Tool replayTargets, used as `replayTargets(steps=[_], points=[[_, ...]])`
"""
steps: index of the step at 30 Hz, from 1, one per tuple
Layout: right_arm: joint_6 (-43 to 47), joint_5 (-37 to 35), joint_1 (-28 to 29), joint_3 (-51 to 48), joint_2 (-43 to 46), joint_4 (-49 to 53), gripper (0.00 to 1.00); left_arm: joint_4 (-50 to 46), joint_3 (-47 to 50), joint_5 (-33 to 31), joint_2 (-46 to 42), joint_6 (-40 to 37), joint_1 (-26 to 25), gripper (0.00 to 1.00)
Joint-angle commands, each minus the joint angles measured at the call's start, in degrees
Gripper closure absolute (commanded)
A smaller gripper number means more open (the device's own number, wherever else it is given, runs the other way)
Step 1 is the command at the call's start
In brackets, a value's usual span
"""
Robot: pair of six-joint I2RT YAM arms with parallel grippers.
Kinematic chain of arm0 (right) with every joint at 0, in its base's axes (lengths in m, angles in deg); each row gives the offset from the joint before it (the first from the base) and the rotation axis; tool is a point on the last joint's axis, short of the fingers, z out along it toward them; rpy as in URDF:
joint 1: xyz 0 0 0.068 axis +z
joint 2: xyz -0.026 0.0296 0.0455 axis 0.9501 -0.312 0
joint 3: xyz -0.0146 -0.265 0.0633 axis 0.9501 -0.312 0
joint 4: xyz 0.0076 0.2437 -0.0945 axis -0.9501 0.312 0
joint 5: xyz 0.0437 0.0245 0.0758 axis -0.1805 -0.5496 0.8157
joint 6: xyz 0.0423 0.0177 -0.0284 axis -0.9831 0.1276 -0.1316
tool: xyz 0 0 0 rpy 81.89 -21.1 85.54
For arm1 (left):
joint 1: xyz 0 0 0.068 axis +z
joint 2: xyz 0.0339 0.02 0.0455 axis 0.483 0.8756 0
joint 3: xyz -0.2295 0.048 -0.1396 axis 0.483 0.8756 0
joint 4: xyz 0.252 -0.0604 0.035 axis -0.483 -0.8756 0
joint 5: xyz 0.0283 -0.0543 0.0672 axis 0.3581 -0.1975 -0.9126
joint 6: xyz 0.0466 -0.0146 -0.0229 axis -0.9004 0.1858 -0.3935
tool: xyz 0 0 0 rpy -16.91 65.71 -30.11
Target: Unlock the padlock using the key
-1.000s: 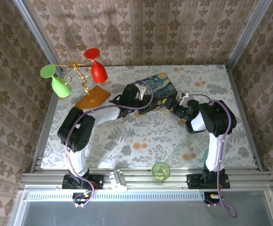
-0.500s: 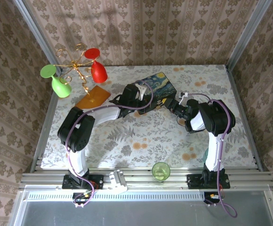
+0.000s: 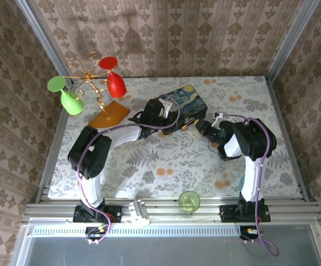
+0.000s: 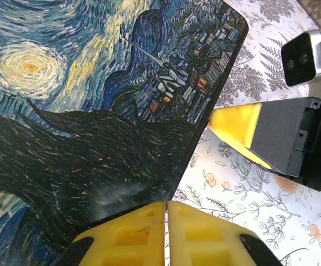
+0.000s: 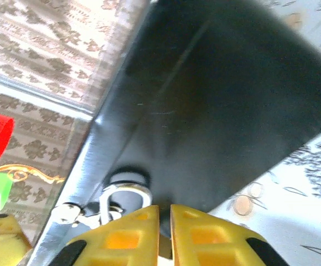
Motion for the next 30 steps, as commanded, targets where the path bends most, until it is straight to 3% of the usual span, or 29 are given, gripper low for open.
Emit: replayTargets(steps=[1, 6, 9, 13, 16, 19, 23, 30], points=[[0.75, -4.81, 0.16, -0.85, 2.5, -0.24, 0.87, -15.02, 3.64, -1.61, 4.1, 1.26, 0.49, 0.89], [-0.68, -5.53, 1.88, 0.5, 1.97, -0.25, 0.84, -15.07, 3.35, -1.38, 4.29, 1.35, 0.41, 0.89], [-0.93, -6.17, 3.36, -1.37, 2.0, 0.2, 0.75, -15.36, 3.12, -1.38, 4.27, 1.17, 0.4, 0.89], [-0.07, -8.04, 5.22, -5.55, 2.44, 1.48, 0.52, -15.69, 2.45, -1.29, 4.27, 1.19, 0.27, 0.89], [5.71, -10.42, 7.79, -6.33, 5.38, 8.25, 0.47, -16.18, 1.8, -1.05, 4.53, 0.95, 0.13, 0.89], [16.65, -17.23, 12.47, -4.31, 11.6, 23.77, 0.39, -16.47, 1.84, -1.03, 4.3, 0.82, 0.06, 0.89], [30.8, -29.61, 19.5, 2.56, 17.09, 44.39, 0.37, -16.47, 2.21, -1.46, 3.79, 0.73, 0.05, 0.89], [39.69, -38.88, 23.14, 6.39, 14.98, 49.76, 0.35, -15.72, 2.52, -1.2, 4.25, 1.0, -0.04, 0.89]])
